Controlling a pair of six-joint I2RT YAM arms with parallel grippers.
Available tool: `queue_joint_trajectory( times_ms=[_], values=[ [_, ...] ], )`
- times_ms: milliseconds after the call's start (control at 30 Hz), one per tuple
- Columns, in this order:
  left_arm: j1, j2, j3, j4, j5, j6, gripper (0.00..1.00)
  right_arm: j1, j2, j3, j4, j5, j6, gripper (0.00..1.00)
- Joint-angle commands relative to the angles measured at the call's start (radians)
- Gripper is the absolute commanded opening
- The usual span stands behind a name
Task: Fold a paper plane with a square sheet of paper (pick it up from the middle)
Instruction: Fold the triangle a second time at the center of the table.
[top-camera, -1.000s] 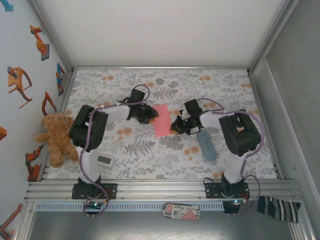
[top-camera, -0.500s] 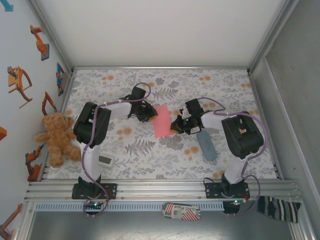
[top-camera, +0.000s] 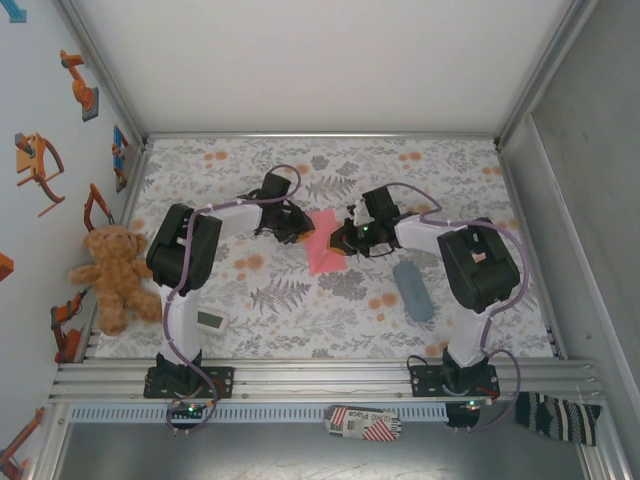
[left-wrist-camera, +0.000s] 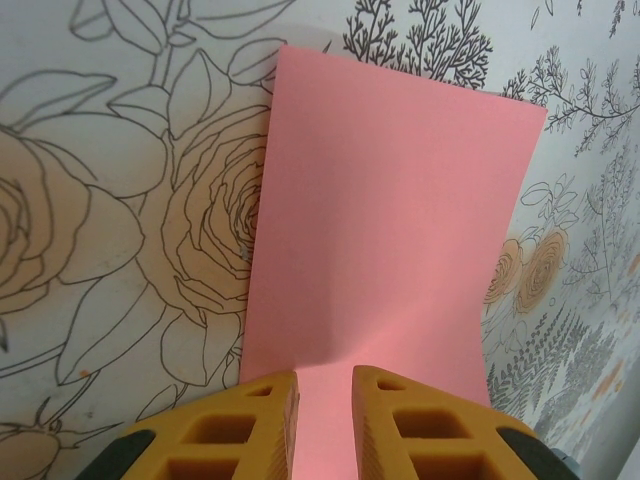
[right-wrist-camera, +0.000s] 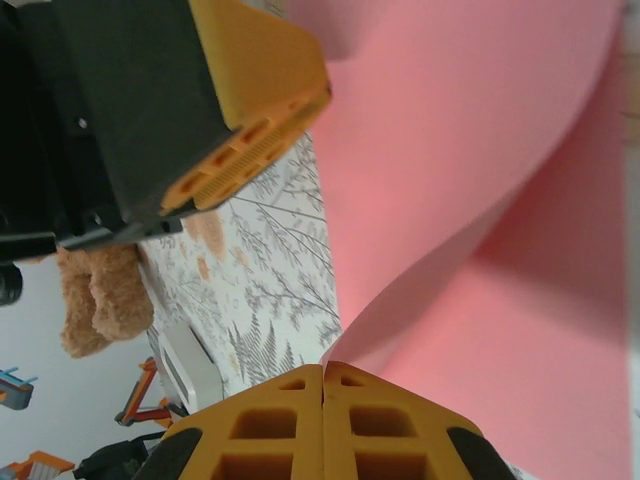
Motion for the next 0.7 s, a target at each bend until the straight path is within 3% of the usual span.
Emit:
queue_joint_trajectory(
  times_ms=[0, 667],
  values=[
    [0.001, 0.033, -0.021, -0.017, -0.013, 0.002, 0.23, 0.018, 0.045, 0.041, 0.016, -0.002, 0.026, 0.0],
    [0.001, 0.031, -0.037, -0.006, -0.017, -0.016, 0.23, 0.053, 0.143, 0.114, 0.039, 0.077, 0.073, 0.0]
  ],
)
